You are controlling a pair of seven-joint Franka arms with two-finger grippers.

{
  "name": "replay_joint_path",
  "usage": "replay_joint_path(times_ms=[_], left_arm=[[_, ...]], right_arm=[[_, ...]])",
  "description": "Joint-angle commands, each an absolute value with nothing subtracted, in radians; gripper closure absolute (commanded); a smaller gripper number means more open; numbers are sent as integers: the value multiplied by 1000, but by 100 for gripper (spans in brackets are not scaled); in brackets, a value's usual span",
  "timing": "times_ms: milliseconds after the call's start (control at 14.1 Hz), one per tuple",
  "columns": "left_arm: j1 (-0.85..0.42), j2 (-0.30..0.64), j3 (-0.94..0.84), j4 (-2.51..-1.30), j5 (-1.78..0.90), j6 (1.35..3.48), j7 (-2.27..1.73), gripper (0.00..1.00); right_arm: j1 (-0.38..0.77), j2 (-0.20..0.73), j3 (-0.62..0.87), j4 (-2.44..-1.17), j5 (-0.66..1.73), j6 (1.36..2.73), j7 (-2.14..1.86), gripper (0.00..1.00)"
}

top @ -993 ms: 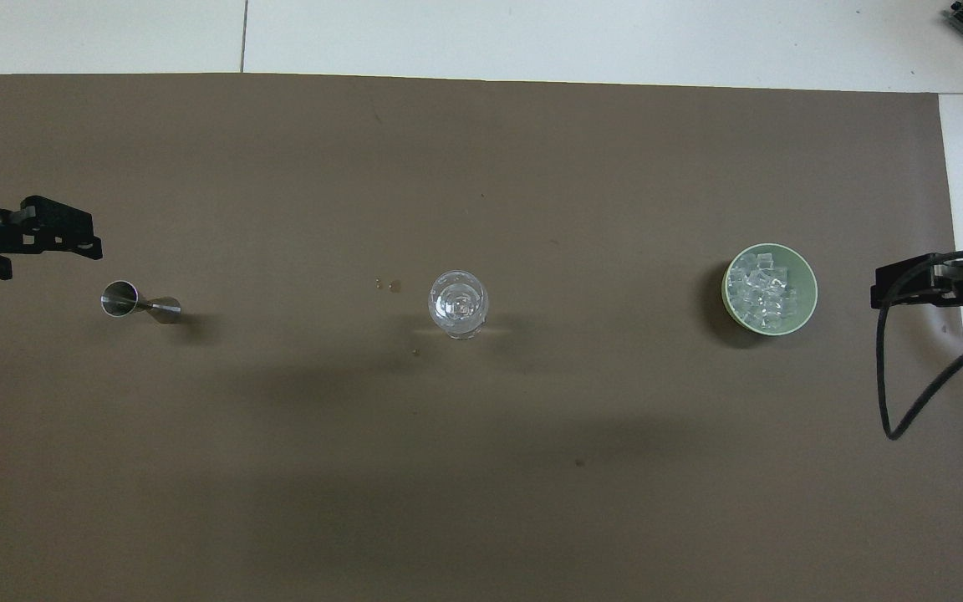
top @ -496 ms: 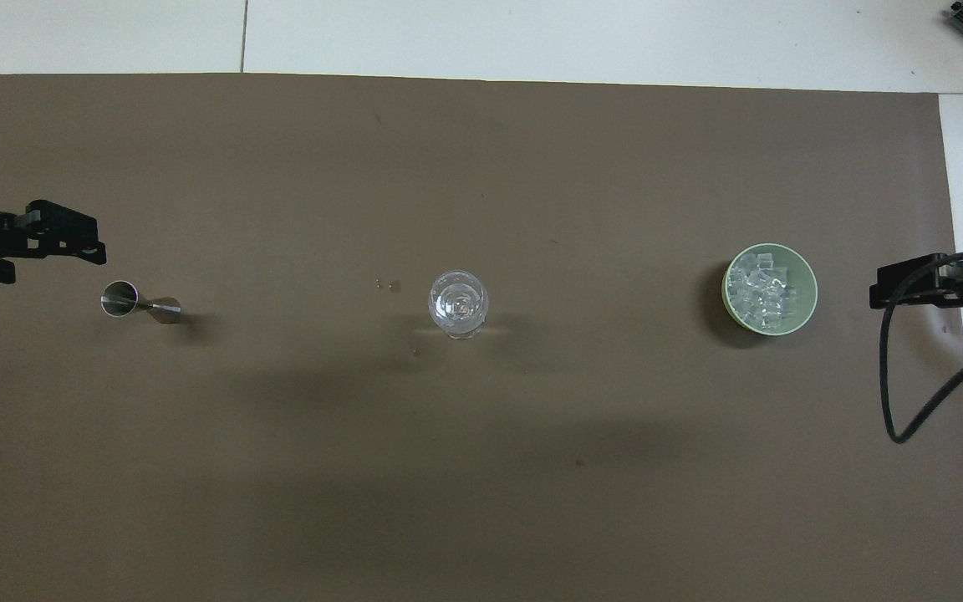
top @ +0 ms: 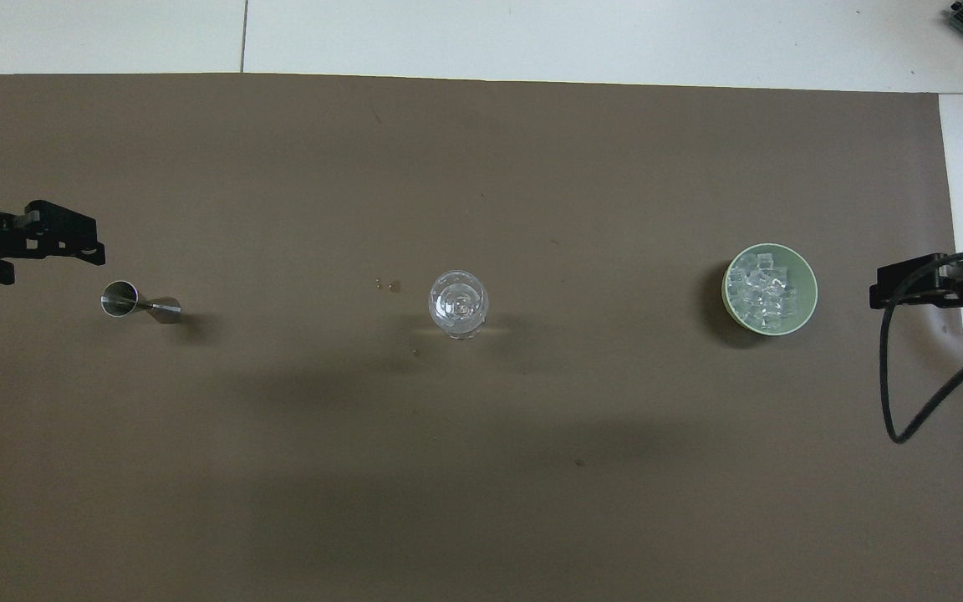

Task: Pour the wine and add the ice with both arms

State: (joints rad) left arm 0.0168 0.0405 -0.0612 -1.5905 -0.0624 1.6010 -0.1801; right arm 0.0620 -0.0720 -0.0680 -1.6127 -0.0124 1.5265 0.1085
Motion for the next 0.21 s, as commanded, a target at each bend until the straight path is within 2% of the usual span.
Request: replay_joint_path(times_ms=[0, 142], left_arm=[[-9, 58, -38, -1555, -41, 1568, -173, 0], [-9, 58, -38, -1555, -41, 1568, -173, 0]], right_arm=[[54, -86, -71, -1623, 8, 1525, 91, 0], [55, -86, -71, -1624, 8, 1526, 89, 0]])
